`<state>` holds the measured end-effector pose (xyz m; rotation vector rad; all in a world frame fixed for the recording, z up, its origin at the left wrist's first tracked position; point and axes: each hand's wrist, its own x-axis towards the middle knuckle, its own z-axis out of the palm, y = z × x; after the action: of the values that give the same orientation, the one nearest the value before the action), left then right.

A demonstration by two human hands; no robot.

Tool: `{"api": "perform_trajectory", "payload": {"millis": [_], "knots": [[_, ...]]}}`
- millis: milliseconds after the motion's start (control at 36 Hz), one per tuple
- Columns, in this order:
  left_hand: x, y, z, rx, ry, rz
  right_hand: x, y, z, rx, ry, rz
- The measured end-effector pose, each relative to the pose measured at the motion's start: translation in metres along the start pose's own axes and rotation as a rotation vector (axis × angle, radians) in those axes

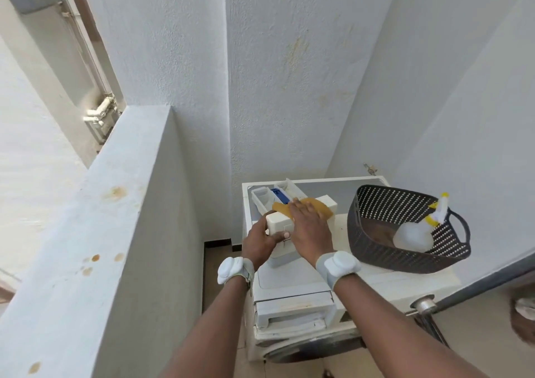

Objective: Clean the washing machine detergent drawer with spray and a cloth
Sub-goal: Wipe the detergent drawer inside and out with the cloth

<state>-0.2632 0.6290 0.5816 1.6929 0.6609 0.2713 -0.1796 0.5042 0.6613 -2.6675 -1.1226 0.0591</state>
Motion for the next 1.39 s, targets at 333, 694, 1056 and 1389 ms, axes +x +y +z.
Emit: {"api": "perform_trajectory", "payload": {"millis": [333, 694, 1056, 1389], "knots": [[-0.001, 0.000, -0.006, -0.075, -0.075, 0.009, -0.012, 0.012, 0.005, 0.027, 0.136, -0.023], [-0.001, 0.007, -0.005, -0.101, -0.081, 0.059, 0.007, 0.032, -0.005, -0.014, 0.018, 0.021], [-0.014, 0.013, -0.002, -0.134, -0.061, 0.037, 0.002, 0.047, -0.005, 0.283, 0.241, 0.214], [0.006, 0.092, -0.015, 0.074, 0.045, 0.125, -0.023, 0.043, -0.027, 1.102, 0.620, 0.642]]}}
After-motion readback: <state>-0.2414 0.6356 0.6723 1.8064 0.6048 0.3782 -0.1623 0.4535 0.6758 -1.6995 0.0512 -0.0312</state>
